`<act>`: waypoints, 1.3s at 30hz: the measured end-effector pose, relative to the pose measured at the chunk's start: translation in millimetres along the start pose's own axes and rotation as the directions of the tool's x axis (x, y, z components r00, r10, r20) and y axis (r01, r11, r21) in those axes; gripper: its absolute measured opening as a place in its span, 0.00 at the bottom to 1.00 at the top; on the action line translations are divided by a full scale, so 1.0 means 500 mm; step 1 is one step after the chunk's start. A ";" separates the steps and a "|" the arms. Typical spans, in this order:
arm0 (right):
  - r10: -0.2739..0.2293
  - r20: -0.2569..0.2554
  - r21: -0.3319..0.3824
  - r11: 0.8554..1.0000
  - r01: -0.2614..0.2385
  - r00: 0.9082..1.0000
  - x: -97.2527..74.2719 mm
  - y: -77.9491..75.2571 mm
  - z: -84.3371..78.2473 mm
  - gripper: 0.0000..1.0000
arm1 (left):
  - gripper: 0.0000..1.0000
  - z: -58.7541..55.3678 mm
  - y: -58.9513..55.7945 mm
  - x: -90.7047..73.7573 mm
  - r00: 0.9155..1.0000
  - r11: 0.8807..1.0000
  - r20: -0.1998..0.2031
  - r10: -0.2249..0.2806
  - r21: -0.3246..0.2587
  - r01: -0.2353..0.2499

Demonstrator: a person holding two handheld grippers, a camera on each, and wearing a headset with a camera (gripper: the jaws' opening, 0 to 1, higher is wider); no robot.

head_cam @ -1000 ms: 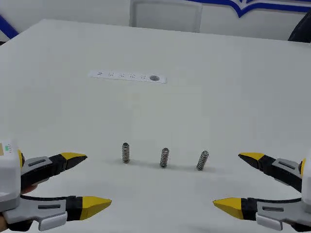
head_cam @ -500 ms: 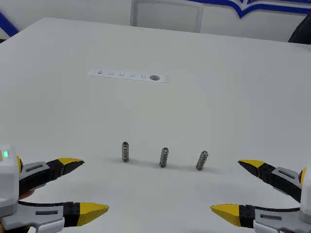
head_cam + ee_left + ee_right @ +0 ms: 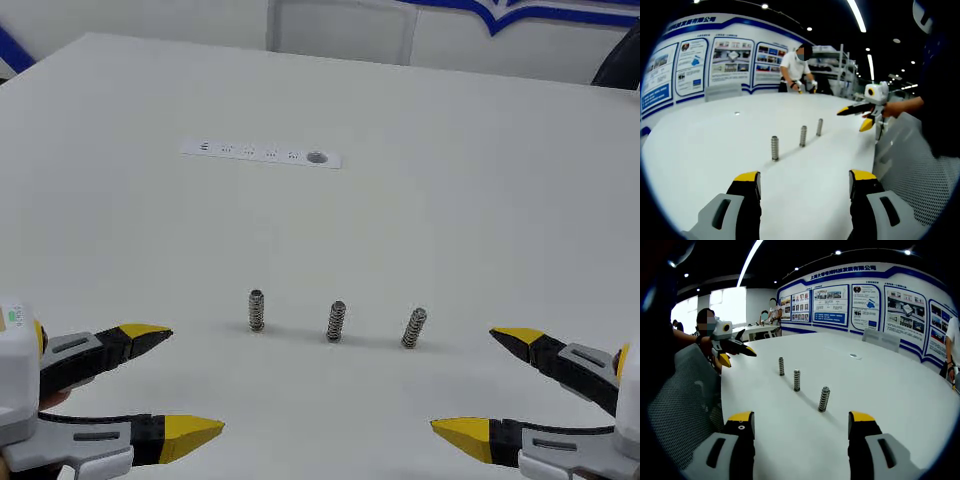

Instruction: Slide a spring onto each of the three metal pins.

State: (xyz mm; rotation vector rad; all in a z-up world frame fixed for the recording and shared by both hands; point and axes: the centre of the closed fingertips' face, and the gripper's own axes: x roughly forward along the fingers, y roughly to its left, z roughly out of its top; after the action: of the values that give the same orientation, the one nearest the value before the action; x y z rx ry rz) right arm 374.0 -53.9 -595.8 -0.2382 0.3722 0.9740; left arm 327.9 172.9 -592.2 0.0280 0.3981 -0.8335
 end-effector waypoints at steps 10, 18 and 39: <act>-0.004 -0.001 0.006 1.000 0.004 1.000 -0.001 0.000 -0.002 0.77 | 0.73 -0.001 0.000 -0.001 1.000 1.000 -0.002 0.001 -0.001 -0.001; -0.005 0.002 0.007 1.000 0.005 1.000 0.001 0.001 0.004 0.77 | 0.73 0.003 0.004 -0.001 1.000 1.000 0.001 0.004 0.000 -0.004; -0.003 -0.003 0.005 1.000 0.003 1.000 0.002 0.002 0.008 0.77 | 0.72 0.003 0.005 0.002 1.000 1.000 -0.005 -0.002 0.002 0.002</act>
State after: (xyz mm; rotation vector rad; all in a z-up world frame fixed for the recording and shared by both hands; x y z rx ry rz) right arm 374.5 -51.3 -592.8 -0.2354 0.3774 0.9697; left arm 330.9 173.7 -591.5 0.0315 0.4020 -0.8356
